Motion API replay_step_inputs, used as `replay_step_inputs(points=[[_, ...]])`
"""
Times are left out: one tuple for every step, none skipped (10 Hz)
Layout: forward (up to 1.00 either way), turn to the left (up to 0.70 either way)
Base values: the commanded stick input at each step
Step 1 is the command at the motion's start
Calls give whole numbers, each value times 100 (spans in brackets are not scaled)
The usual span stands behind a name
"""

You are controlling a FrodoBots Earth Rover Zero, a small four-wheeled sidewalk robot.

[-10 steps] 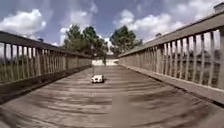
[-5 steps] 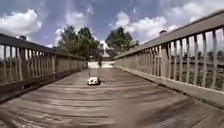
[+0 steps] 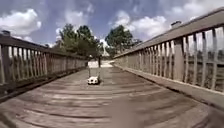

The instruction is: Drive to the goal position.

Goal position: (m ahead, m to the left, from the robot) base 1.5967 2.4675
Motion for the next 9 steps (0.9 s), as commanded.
replay_step_inputs(points=[[85, 0], [85, 0], [85, 0], [85, 0], [85, 0], [85, 0], [85, 0], [85, 0], [85, 0]])
